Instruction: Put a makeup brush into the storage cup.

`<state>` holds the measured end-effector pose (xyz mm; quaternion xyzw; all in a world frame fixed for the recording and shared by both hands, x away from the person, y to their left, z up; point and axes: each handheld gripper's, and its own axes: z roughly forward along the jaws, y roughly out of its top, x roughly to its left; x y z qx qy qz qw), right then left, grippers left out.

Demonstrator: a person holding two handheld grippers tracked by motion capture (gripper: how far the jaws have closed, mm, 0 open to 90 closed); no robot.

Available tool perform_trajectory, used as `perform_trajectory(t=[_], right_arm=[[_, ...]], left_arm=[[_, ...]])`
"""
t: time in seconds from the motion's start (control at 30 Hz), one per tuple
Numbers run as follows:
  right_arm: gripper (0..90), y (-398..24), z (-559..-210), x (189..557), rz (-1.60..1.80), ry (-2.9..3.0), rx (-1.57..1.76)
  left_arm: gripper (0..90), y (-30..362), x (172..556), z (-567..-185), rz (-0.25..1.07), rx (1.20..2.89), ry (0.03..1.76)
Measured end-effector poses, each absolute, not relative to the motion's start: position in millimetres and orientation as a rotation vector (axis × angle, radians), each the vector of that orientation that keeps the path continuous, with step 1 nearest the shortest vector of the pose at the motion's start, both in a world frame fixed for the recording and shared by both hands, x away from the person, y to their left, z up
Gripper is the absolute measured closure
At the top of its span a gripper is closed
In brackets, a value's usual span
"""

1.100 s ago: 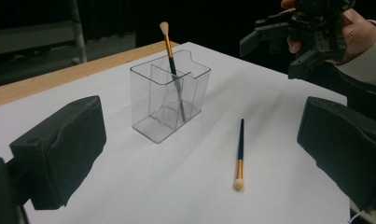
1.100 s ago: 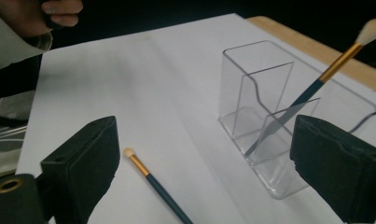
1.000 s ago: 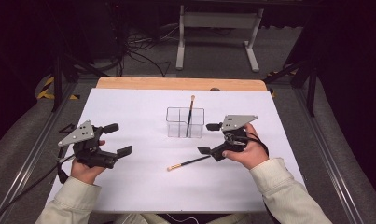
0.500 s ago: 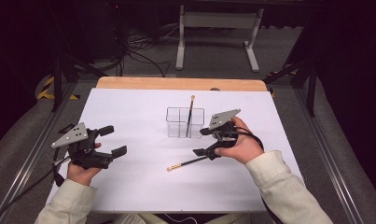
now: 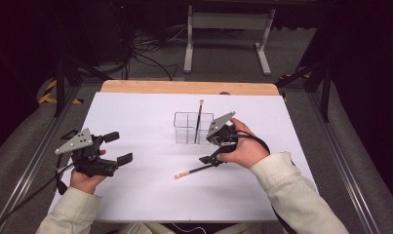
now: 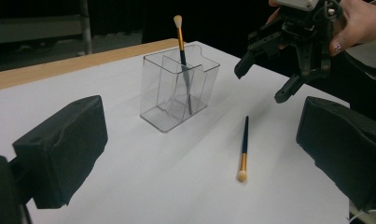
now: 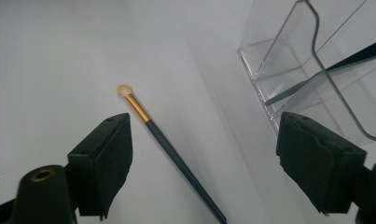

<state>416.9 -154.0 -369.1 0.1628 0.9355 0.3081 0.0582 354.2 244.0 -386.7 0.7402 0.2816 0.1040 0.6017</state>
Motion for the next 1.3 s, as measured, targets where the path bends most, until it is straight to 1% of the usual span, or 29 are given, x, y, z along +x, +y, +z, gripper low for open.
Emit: perform_trajectory(t=[0.2, 0.23, 0.37, 0.43, 0.5, 0.57, 0.73, 0.9, 1.3], right_arm=[[20.5, -147.3, -372.1, 417.4, 0.893, 2.869, 0.449], [23.3, -146.0, -372.9, 417.5, 0.877, 2.888, 0.443], [21.7, -143.2, -375.7, 417.5, 0.83, 2.907, 0.44], [22.9, -141.7, -377.1, 417.5, 0.797, 2.916, 0.436], [24.9, -140.1, -378.8, 417.3, 0.777, 2.93, 0.444], [29.0, -137.7, -380.6, 416.6, 0.743, 2.948, 0.442], [32.0, -133.3, -382.3, 415.5, 0.708, 2.968, 0.41], [39.7, -127.9, -385.6, 415.5, 0.606, 3.003, 0.352], [47.1, -117.2, -395.1, 417.5, 0.468, 3.048, 0.241]], left_arm=[[2.5, 244.6, 356.3, -389.9, 0.233, 1.716, 0.659], [2.5, 244.6, 356.4, -389.9, 0.233, 1.715, 0.659], [2.5, 244.4, 356.2, -389.9, 0.239, 1.715, 0.659], [2.5, 244.6, 356.5, -390.0, 0.234, 1.714, 0.659], [2.5, 245.3, 357.0, -390.5, 0.23, 1.71, 0.662], [2.5, 246.9, 357.5, -391.5, 0.225, 1.704, 0.665], [2.5, 247.3, 357.5, -392.7, 0.226, 1.699, 0.666], [2.5, 248.2, 355.2, -392.9, 0.24, 1.705, 0.67], [2.5, 249.4, 351.8, -395.9, 0.253, 1.723, 0.684]])
